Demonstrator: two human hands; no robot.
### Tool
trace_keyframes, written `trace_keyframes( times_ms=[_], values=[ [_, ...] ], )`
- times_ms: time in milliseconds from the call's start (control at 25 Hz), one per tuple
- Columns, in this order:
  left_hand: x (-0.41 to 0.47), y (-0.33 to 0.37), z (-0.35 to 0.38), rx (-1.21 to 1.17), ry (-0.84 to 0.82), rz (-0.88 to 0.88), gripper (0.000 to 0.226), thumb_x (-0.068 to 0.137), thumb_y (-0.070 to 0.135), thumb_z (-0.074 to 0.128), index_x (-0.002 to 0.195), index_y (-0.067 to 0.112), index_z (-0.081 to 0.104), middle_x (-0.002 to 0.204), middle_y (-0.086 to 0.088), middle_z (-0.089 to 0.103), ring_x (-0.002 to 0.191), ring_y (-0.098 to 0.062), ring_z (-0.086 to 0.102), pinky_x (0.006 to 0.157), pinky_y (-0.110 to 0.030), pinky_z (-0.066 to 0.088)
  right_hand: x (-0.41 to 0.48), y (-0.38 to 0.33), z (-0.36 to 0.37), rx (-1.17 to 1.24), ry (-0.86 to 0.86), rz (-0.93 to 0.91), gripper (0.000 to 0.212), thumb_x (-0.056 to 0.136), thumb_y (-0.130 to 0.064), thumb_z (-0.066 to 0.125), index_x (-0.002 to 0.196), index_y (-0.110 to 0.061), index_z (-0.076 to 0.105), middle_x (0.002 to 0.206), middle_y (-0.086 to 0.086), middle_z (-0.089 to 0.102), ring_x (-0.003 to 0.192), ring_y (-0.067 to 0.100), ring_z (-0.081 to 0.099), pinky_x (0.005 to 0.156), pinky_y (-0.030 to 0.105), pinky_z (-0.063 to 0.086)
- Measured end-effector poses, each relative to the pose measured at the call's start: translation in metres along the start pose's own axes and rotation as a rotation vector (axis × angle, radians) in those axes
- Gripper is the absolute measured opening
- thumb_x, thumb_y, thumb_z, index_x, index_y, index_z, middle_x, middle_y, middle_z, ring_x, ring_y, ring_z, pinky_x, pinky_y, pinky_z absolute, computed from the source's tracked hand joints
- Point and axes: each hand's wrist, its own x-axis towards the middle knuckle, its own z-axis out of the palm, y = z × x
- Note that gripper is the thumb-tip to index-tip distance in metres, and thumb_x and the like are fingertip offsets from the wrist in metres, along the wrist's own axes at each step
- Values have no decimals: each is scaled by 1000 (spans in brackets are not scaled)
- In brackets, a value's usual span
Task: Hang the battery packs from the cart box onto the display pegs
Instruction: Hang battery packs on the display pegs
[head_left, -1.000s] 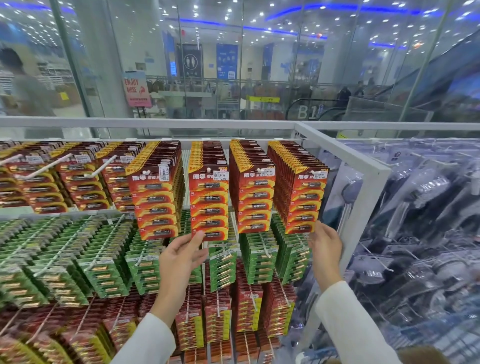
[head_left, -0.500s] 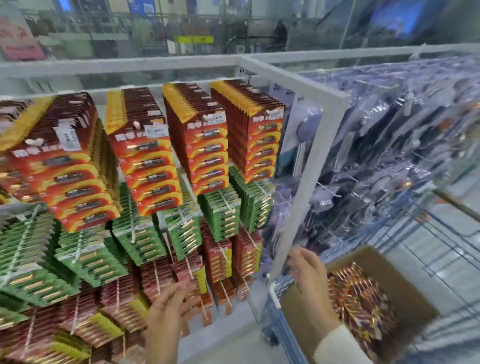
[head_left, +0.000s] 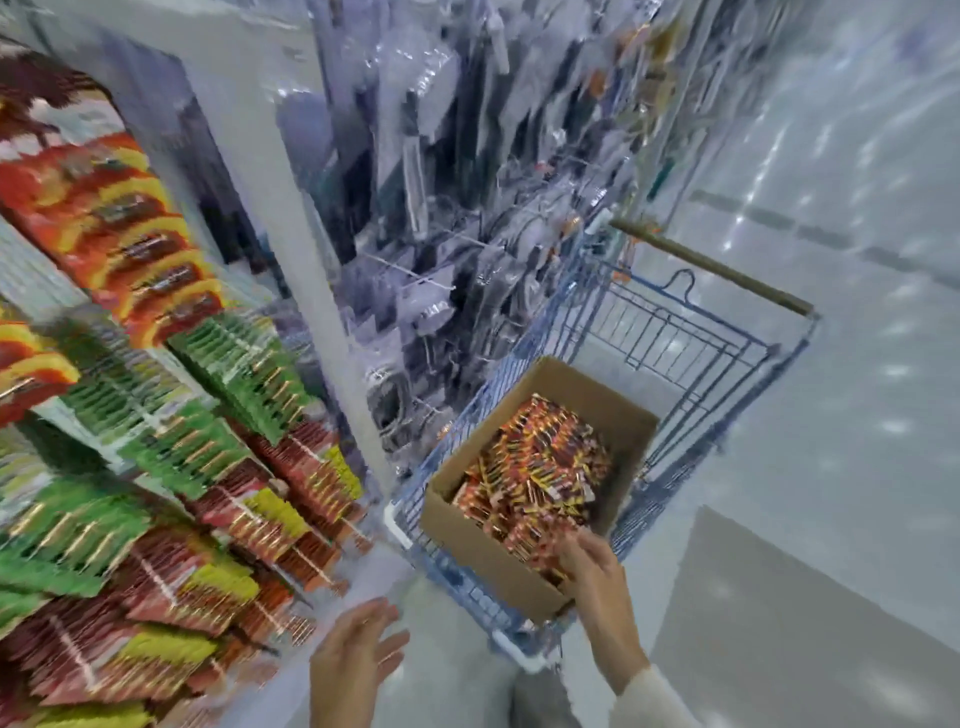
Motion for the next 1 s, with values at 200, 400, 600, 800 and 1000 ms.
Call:
trace_keyframes(
  times_ms=[200,400,600,800,1000],
  values=[
    [28,2,88,112,-11,-42,11,104,10,58,102,6,68,108,-18,71,84,-32,65,72,-35,48,48,-3,-49,25,8,66,16,103,-29,60,108,-16,69,105,1,72,99,15,68,71,19,49],
    [53,2,162,224,25,-1,7,99,11,68,103,9,72,99,-17,74,90,-33,70,82,-41,55,101,-12,-83,46,0,167,9,101,-27,62,97,-21,66,104,0,70,95,11,64,79,31,48],
    [91,-3,215,335,43,-12,13,100,9,65,109,10,74,102,-14,78,89,-31,75,81,-41,59,147,-10,-102,-4,-20,236,23,99,-35,63,104,-13,68,103,6,70,99,21,66,81,34,49],
    [129,3,266,480,-47,-30,14,99,15,68,112,16,73,105,-5,77,96,-24,76,83,-36,61,171,-10,-99,39,40,294,16,101,-28,60,105,-15,68,108,5,71,105,23,65,85,34,51],
    [189,4,347,698,-206,32,13,101,28,66,112,23,70,112,1,73,102,-15,70,90,-32,58,181,-20,-82,140,122,374,14,102,-27,60,105,-15,68,107,7,72,102,22,67,79,27,50]
  ],
)
